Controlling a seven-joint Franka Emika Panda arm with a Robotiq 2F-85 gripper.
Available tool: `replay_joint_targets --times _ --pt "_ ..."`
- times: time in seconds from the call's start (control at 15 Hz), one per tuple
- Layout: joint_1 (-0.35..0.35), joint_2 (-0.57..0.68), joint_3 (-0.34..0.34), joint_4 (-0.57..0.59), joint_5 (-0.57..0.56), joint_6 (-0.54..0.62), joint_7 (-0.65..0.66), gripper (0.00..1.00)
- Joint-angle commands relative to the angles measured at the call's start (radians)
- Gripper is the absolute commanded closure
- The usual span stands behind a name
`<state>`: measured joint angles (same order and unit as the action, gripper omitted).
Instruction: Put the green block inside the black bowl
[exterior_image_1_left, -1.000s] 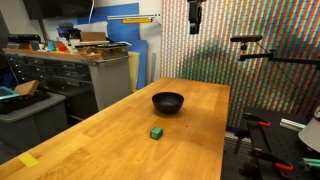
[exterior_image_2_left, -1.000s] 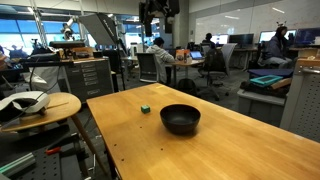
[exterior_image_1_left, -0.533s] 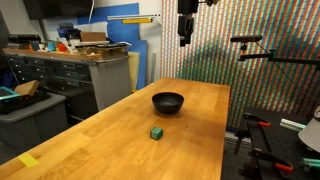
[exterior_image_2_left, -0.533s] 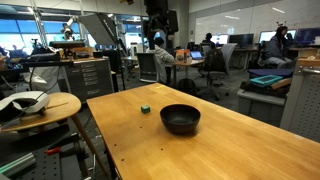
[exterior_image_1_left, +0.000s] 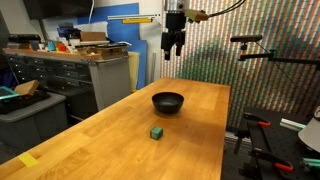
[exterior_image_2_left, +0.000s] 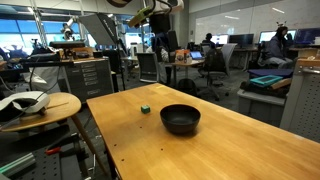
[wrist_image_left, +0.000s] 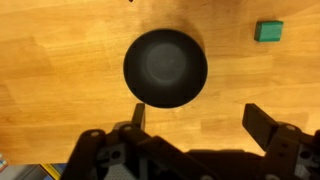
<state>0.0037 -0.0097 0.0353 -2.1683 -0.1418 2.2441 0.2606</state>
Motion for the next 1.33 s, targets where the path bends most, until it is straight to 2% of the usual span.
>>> replay_joint_targets --times 0.0,0.73,1.27 --pt "0.022 0.065 0.007 0.009 -0.028 0.063 0.129 0.00" --pt "0.141 0.266 0.037 0.071 0.056 0.132 0.224 0.00" --pt "0.214 0.397 0.038 0.097 0.109 0.231 0.267 0.00"
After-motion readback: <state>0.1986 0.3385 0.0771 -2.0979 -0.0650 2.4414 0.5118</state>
